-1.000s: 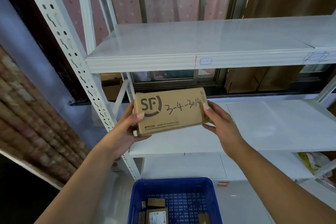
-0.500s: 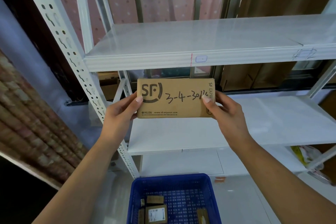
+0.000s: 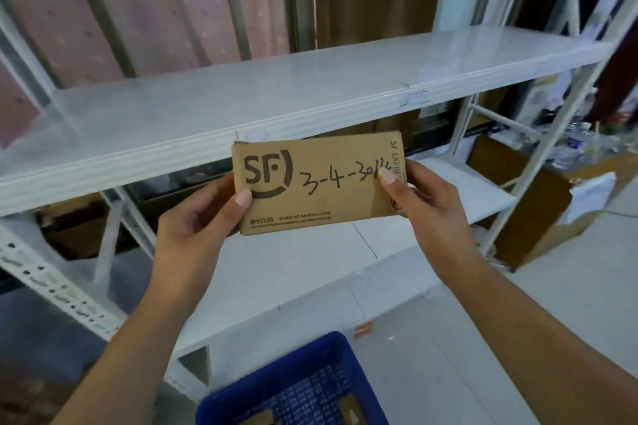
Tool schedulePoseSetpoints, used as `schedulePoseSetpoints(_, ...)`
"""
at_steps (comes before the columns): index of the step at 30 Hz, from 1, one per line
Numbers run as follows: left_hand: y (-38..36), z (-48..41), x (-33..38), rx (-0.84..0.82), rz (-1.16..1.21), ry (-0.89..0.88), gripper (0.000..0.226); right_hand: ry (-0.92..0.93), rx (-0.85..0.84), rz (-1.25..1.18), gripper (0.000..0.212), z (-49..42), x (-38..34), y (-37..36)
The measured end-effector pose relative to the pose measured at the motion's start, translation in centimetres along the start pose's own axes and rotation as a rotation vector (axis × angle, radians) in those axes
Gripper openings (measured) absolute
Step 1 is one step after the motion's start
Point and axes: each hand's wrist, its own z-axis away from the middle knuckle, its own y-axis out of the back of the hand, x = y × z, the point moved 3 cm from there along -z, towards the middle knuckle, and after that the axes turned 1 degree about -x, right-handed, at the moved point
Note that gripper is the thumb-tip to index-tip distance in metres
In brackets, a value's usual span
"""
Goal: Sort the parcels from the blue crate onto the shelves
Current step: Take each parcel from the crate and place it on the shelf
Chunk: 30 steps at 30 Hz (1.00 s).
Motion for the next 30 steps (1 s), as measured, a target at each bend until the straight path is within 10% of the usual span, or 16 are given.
schedulePoseSetpoints(13, -25.9, -5.6, 4.1, -0.367, 0.133, -0.077, 0.031, -0.007, 0.405, 0.098, 0.038, -1.4, -2.9, 23.0)
schedulePoseSetpoints(30, -51.7, -12.5, 5.8, -0.287, 0.087, -0.154, 0.03, 0.057, 0.313, 0.232, 0.039, -16.0, -0.9, 45.8)
